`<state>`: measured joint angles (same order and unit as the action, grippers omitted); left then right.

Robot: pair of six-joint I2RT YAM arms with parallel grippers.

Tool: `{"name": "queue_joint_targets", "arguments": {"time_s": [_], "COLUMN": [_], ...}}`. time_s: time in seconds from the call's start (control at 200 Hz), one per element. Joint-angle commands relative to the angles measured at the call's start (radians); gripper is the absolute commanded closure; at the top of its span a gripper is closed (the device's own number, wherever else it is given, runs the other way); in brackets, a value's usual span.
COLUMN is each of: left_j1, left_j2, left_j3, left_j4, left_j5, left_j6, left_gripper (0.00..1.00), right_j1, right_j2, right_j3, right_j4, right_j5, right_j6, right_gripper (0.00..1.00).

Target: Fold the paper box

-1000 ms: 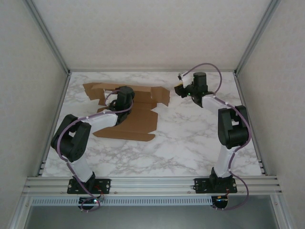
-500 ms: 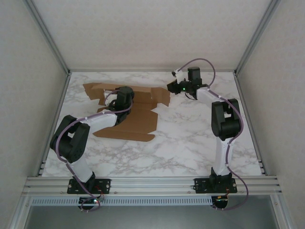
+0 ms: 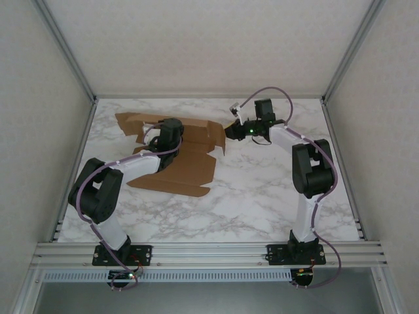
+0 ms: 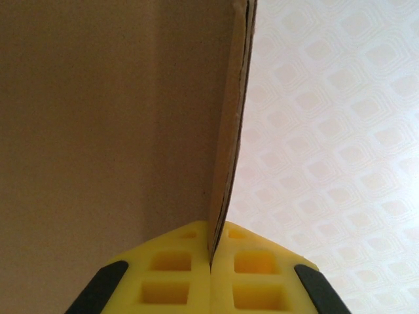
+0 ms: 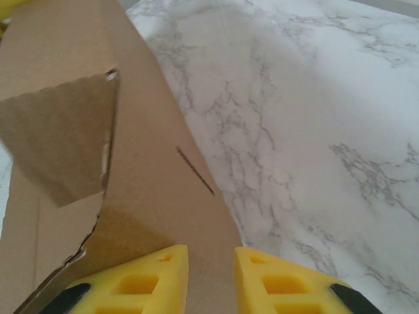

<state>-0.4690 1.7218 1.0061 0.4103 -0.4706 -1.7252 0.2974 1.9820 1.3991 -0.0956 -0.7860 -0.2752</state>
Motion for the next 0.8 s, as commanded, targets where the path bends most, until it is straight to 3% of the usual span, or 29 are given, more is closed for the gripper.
{"name": "queue_joint_targets", "arguments": {"time_s": [0.0, 0.355, 0.616, 0.681, 0.791], "left_j1": [0.009, 0.009, 0.009, 0.009, 0.009], "left_j2": [0.006, 0.019, 0.009, 0.007, 0.005], "left_j3": [0.002, 0.004, -0.001, -0.004, -0.013], "left_j4": [-0.047, -0.023, -0.022, -0.022, -0.019], "left_j5": [0.045, 0.096, 0.105, 0.106, 0.11], "left_j6": [-0.026, -0.017, -0.004, -0.006, -0.008], "left_gripper": [1.0, 1.0, 1.0, 1.0, 1.0], "right_j1": [0.052, 0.124, 0.162, 0.176, 0.195], "right_j2": [-0.056, -0.047, -0.037, -0.03, -0.019], "right_j3": [-0.032, -0.038, -0.071, -0.076, -0.083], "right_j4": [-0.074, -0.066, 0.043, 0.064, 0.119], "right_j5": [-0.027, 0.054, 0.161, 0.18, 0.226], "right_j6": [-0.082, -0.11, -0.101, -0.097, -0.072], "right_gripper": [0.74, 0.7, 0.62, 0.53, 0.51]}}
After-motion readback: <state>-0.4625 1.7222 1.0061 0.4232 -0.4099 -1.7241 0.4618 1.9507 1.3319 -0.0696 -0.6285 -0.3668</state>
